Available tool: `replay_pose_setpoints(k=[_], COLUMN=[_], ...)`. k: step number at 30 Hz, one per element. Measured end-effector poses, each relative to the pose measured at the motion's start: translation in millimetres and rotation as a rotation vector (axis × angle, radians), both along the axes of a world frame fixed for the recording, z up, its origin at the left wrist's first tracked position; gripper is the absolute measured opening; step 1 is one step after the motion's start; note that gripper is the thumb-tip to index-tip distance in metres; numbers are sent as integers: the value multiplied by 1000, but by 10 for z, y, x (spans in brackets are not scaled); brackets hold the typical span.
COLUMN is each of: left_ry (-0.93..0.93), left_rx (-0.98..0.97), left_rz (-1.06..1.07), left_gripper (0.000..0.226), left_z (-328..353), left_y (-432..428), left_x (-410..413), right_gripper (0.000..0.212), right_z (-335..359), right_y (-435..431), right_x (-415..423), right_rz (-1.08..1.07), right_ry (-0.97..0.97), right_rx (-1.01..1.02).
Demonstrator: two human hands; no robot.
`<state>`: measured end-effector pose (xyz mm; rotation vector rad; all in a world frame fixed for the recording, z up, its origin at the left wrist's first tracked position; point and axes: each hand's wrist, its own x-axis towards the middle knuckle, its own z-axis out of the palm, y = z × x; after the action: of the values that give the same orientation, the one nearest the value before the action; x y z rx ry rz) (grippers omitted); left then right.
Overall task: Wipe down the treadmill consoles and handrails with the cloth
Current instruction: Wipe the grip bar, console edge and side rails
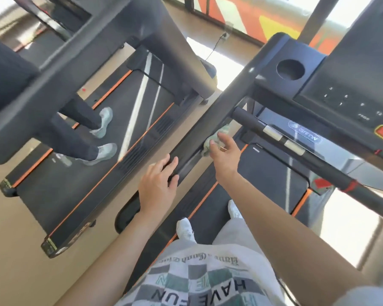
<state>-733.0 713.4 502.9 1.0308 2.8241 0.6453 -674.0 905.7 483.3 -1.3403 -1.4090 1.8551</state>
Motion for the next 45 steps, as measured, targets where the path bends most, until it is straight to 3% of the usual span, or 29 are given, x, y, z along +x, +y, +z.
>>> replay_pose_setpoints(k=[8, 15, 23, 36, 45], left_ry=[-34, -5, -34, -114, -176], left_rx=[-10, -38, -12, 5, 105], left_rz=[-107, -80, -81, -83, -109], left_gripper=[54, 52, 50, 47, 40], left_z=[14, 32, 65, 98, 43], left_y=[-189, -201, -207, -274, -481], left_x=[-45, 25, -20, -92, -184], right_gripper=[32, 49, 58, 67, 60], right_z=[-116, -68, -73, -139, -8], right_y=[-667, -180, 253, -1138, -308], right_x=[195, 35, -53, 305, 6], right_rz=[74, 6, 84, 255, 91], right_ry=[2, 43, 9, -80, -107], right_rx=[-65, -47, 11, -139, 41])
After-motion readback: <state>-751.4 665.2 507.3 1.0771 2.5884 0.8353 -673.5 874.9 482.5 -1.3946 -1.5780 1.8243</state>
